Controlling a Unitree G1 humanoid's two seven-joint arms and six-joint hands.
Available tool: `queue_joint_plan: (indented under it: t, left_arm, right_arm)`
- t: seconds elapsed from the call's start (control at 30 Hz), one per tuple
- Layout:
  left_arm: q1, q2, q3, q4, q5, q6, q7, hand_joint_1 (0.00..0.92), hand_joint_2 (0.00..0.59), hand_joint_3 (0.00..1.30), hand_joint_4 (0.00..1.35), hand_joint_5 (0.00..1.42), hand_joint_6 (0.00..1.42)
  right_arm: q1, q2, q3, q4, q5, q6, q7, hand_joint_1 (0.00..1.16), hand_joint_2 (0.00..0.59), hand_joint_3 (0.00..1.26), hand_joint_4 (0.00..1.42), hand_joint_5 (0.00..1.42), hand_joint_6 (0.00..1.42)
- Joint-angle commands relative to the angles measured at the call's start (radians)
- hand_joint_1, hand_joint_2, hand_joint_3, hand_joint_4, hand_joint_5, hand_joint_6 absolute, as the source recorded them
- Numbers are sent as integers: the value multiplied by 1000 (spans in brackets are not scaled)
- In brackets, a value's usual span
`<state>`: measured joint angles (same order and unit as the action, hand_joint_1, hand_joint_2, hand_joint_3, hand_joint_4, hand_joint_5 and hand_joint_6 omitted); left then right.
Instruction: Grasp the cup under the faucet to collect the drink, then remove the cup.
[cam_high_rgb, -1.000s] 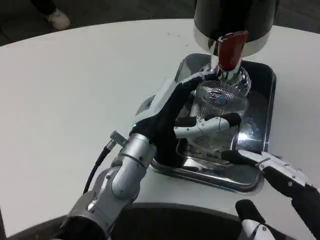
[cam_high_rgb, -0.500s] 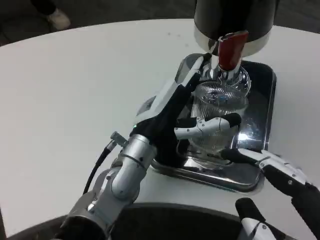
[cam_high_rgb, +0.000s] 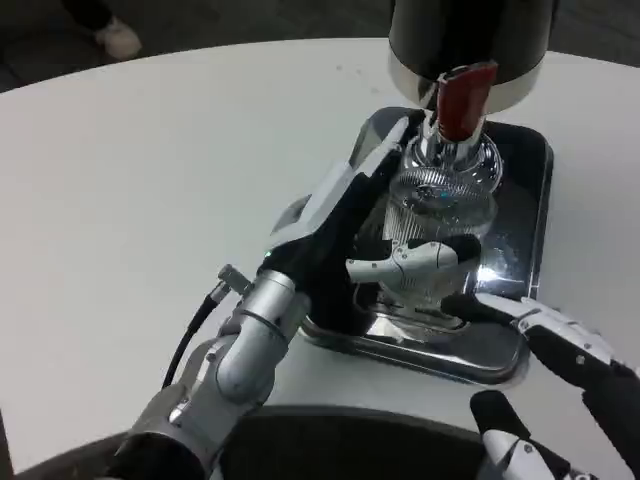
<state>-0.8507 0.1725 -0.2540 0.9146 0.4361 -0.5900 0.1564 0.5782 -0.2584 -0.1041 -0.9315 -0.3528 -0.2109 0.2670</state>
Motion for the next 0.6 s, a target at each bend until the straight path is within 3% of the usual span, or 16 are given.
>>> queue_joint_plan:
  t: [0.03,0.37,0.6]
  left_arm:
    - [4,10,-4,12,0,-12,-6,424,50,0,0,98,120]
    - [3,14,-13,16,6,-12,-12,523,61,0,0,29,44]
    - [3,10,-9,19,-6,-19,-27,484,47,0,0,39,42]
  right_arm:
    - [3,6,4,9,7,0,-4,416,511,246,216,133,80]
    - [0,11,5,13,10,1,-3,411,504,246,221,133,80]
    - [-1,12,4,15,11,0,-4,408,503,246,228,133,80]
